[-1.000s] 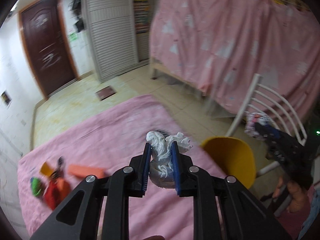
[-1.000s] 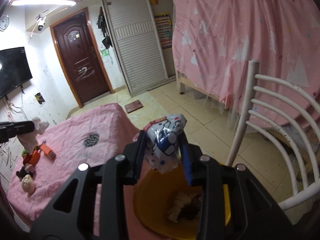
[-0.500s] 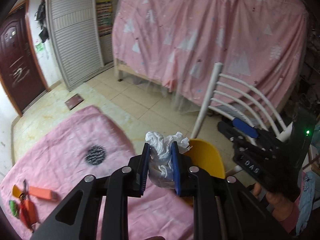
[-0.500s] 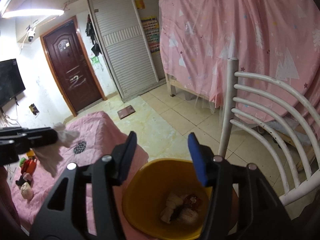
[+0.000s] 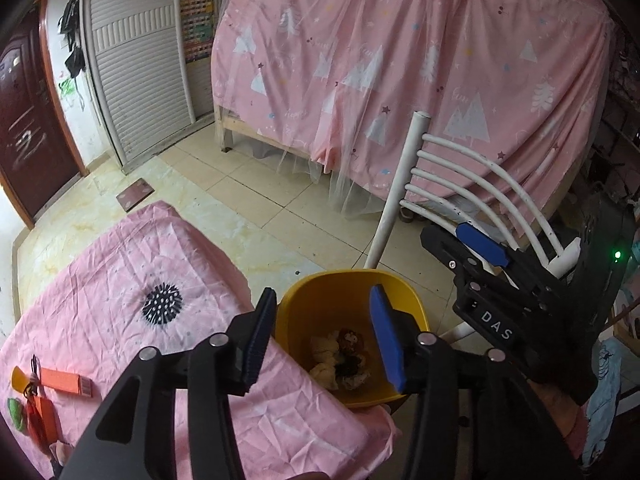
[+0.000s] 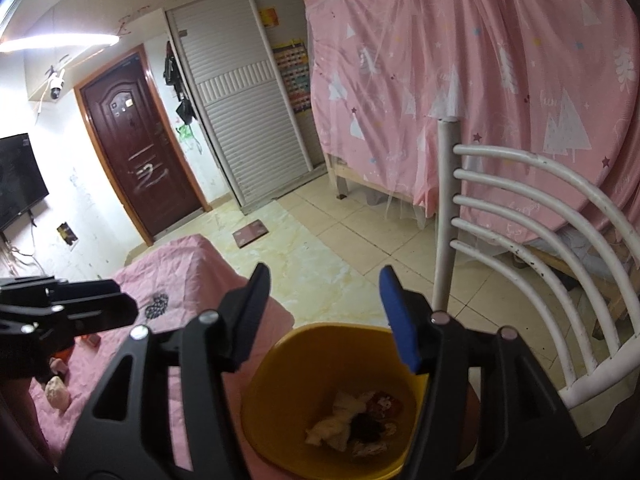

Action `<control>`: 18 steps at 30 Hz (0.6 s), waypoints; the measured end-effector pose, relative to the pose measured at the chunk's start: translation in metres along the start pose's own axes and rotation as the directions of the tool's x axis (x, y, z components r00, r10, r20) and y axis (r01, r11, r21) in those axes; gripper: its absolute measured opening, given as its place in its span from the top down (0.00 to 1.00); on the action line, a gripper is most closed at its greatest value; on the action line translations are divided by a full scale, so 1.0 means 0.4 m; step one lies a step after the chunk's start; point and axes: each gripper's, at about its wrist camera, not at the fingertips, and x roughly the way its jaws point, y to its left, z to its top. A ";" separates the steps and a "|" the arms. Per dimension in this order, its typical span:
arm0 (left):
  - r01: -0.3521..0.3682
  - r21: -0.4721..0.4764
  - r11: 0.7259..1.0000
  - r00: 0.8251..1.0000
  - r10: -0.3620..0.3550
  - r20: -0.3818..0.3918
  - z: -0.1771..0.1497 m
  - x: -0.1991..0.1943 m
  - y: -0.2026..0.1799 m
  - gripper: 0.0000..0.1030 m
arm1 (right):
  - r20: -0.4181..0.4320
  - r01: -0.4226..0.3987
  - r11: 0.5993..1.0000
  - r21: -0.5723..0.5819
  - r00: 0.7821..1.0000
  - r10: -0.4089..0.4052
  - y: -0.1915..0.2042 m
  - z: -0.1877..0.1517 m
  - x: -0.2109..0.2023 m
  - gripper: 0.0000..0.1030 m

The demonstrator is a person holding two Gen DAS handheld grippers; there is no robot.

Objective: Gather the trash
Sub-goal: 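Carry tissue and pouch to the yellow bin and release both, then move both tools back over the bed toward the black sock and paper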

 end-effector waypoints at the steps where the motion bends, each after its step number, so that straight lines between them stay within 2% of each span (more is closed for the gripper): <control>1: -0.008 -0.009 1.000 1.000 0.008 0.005 -0.003 -0.006 0.010 0.58 | 0.000 -0.006 1.000 -0.002 1.000 0.006 0.003 -0.003 -0.003 0.47; 9: -0.034 -0.044 0.998 0.999 0.036 0.031 -0.020 -0.048 0.063 0.57 | -0.011 -0.045 0.998 -0.038 0.999 0.044 0.057 -0.015 -0.002 0.46; 11: -0.038 -0.059 0.998 0.998 0.040 0.038 -0.029 -0.064 0.082 0.55 | -0.009 -0.059 0.997 -0.051 0.998 0.059 0.075 -0.017 -0.005 0.34; 18: -0.091 -0.124 0.988 0.991 0.102 0.087 -0.082 -0.135 0.177 0.46 | -0.033 -0.150 0.984 -0.100 0.988 0.148 0.169 -0.032 -0.004 0.33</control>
